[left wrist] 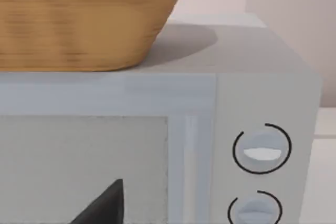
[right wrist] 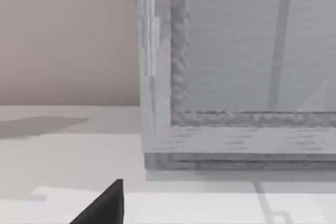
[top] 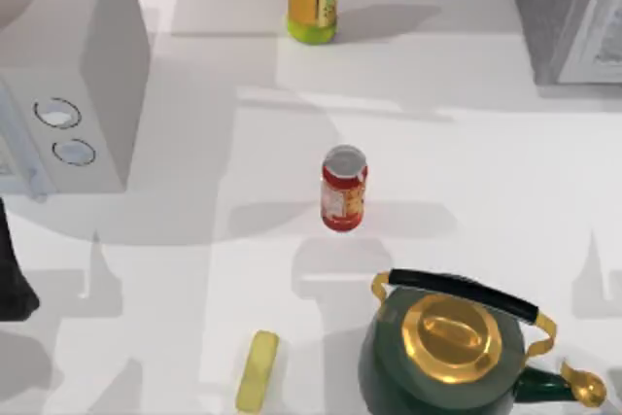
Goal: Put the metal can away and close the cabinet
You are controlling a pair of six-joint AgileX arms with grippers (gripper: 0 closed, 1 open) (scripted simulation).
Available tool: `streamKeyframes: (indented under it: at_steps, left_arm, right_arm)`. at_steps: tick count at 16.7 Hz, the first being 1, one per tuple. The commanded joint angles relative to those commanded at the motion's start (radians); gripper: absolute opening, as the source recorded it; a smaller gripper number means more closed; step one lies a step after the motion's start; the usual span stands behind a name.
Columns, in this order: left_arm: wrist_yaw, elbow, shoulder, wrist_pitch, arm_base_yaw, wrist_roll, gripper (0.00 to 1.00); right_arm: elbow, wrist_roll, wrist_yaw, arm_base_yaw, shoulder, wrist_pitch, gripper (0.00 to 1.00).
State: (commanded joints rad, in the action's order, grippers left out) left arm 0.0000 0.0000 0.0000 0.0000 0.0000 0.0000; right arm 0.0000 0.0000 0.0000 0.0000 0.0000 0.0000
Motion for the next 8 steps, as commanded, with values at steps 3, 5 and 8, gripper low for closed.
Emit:
streamKeyframes:
  at_steps: [3,5,8]
  left_arm:
    - [0.000,0.000,0.000,0.000,0.000,0.000,1.00]
    - [0.000,0.000,0.000,0.000,0.000,0.000,1.00]
    - [0.000,0.000,0.000,0.000,0.000,0.000,1.00]
  right_arm:
    - [0.007,0.004,0.003,0.007,0.010,-0.002,1.00]
    - [0.046,0.024,0.022,0.039,0.062,-0.014,1.00]
    - [0.154,0.087,0.075,0.128,0.220,-0.043,1.00]
